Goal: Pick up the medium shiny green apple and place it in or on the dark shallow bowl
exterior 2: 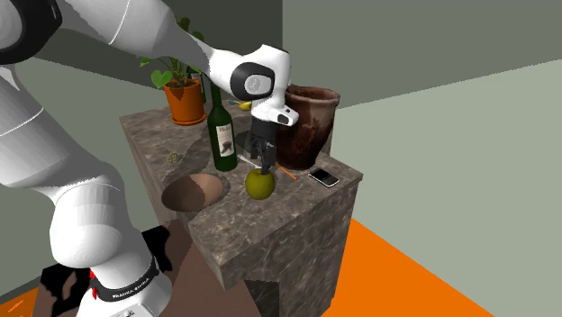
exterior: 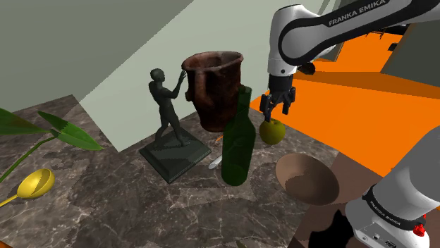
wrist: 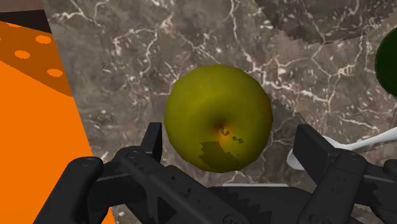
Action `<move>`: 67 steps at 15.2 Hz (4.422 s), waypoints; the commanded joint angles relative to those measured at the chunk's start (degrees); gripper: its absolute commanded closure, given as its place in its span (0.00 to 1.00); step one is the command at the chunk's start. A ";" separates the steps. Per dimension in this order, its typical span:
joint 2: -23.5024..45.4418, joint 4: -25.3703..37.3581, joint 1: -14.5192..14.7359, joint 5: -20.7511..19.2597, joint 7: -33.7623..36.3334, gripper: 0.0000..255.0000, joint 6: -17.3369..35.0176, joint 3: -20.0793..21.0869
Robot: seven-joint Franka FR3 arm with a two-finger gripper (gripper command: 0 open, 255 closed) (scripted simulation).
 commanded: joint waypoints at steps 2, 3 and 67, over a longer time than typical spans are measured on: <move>0.23 -0.56 0.01 0.02 -0.02 0.00 0.81 0.03; 0.23 -0.56 0.01 0.02 -0.02 0.00 0.81 0.03; -36.60 -5.88 7.82 11.00 11.28 1.00 -29.13 6.40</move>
